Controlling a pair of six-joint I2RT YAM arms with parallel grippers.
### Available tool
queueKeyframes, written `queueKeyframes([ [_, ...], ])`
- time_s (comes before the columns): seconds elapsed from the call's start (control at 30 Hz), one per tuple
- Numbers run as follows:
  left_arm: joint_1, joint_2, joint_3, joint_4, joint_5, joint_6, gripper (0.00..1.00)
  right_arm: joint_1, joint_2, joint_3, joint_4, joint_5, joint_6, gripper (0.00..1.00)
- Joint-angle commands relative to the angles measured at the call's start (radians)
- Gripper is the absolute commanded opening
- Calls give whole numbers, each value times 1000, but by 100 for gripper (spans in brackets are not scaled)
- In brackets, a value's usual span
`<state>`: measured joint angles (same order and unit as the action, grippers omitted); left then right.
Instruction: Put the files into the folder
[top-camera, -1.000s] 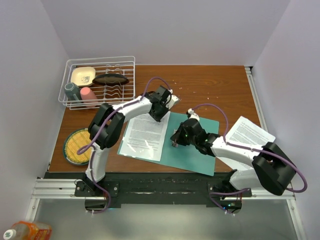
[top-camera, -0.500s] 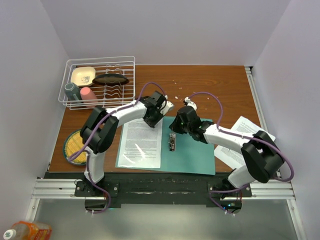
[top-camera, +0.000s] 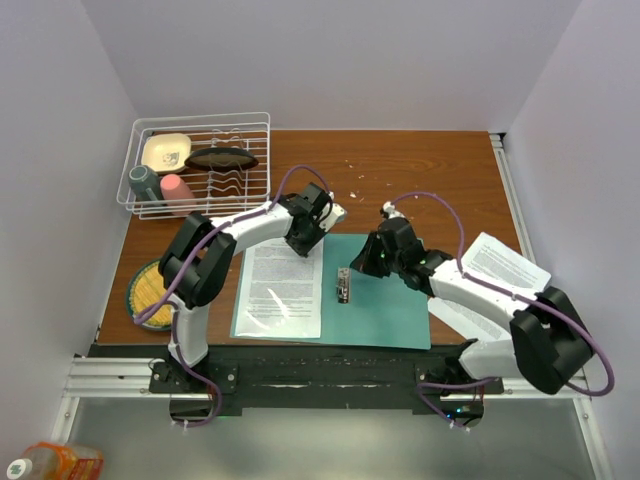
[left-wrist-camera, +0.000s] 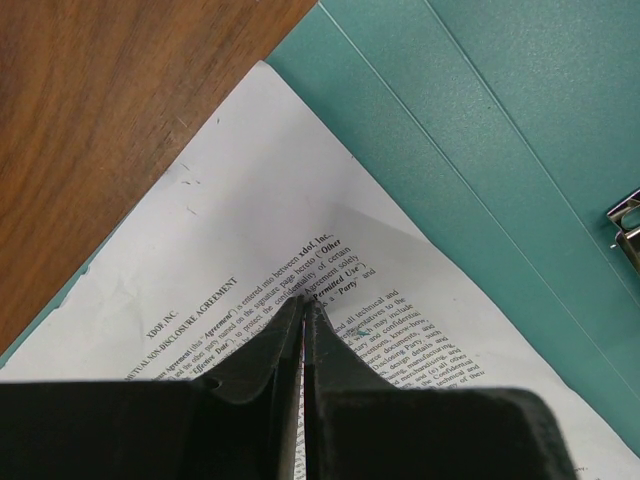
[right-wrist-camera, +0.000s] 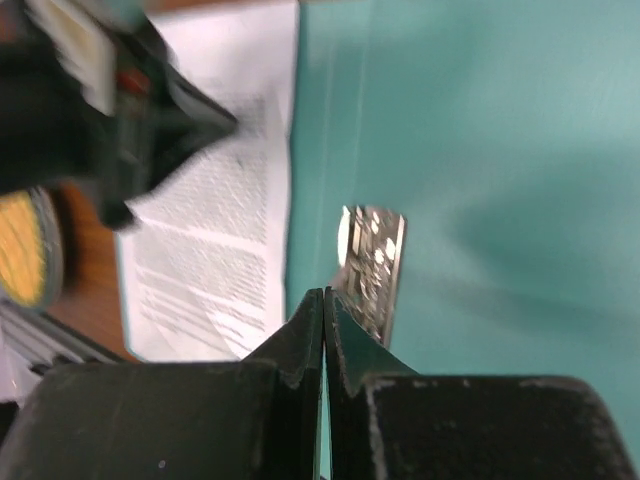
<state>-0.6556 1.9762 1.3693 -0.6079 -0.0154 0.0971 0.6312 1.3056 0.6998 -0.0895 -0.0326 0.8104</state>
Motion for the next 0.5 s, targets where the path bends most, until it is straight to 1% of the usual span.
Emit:
queueKeyframes([
  [0.0,7,15,28,-24,0,-11,8,18,47,-36,24,-136,-7,0],
  [0.13,7,15,31,-24,5,-11,8,18,57,-39,2,-127,-17,0],
  [0.3,7,15,37,-24,5,-13,8,35,102,-51,66,-177,-1,0],
  [0.47,7,18,43,-27,9,-16,8,108,233,-10,106,-217,6,0],
])
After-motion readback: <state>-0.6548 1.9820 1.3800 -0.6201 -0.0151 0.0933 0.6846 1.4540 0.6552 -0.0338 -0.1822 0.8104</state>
